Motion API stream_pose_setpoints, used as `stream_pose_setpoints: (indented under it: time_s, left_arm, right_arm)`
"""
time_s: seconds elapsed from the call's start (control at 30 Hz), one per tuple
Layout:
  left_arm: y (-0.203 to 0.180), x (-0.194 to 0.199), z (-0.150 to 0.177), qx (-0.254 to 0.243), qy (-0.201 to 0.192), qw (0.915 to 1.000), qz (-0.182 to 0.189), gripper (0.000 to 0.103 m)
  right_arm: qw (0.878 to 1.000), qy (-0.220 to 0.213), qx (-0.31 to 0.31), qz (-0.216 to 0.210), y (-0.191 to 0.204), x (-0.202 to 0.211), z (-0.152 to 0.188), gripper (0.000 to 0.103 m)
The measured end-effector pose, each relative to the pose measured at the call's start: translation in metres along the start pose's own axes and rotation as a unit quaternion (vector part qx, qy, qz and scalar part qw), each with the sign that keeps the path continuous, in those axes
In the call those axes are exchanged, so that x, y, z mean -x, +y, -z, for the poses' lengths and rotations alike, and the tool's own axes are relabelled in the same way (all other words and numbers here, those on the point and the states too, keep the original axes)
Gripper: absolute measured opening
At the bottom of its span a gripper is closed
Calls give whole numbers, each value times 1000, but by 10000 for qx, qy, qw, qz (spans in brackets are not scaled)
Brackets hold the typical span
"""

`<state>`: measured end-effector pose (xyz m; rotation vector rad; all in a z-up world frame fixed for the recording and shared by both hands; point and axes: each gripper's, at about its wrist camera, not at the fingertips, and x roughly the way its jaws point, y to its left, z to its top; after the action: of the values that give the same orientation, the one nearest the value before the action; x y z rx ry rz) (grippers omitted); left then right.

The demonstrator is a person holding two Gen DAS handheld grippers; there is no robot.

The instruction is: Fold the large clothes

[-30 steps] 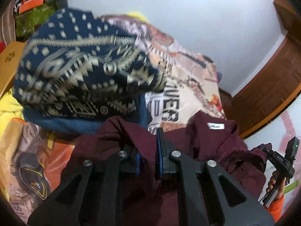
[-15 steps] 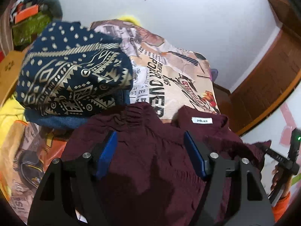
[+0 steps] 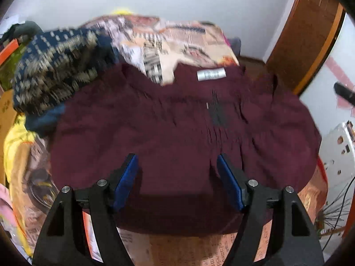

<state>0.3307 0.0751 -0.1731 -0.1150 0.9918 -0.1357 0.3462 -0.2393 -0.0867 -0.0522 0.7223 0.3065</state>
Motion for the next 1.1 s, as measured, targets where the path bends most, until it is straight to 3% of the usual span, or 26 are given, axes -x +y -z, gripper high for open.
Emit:
stream_pose_setpoints:
  time_s: [0.17, 0.4, 0.67, 0.83, 0.93, 1.1]
  left_arm:
    - [-4, -28, 24, 38, 201, 9996, -213, 72]
    - [1, -14, 45, 166, 13, 9992, -366, 73]
    - [55, 24, 51, 1079, -295, 9932, -320, 73]
    - [102, 43, 58, 1957, -566, 9789, -143, 76]
    - [127, 41, 66, 2537, -618, 9652, 97, 77]
    - [155, 18, 81, 3371, -506, 9365, 826, 77]
  right_arm:
    - [9977, 433, 483, -182, 36, -24, 28, 67]
    - [9926, 1006, 680, -29, 61, -64, 76, 67]
    - [9941, 972, 463, -86, 60, -57, 64, 67]
    - [9970, 572, 508, -94, 74, -43, 46, 67]
    - [9976, 427, 491, -233, 83, -42, 39, 67]
    - [9972, 451, 403, -434, 95, -55, 38, 67]
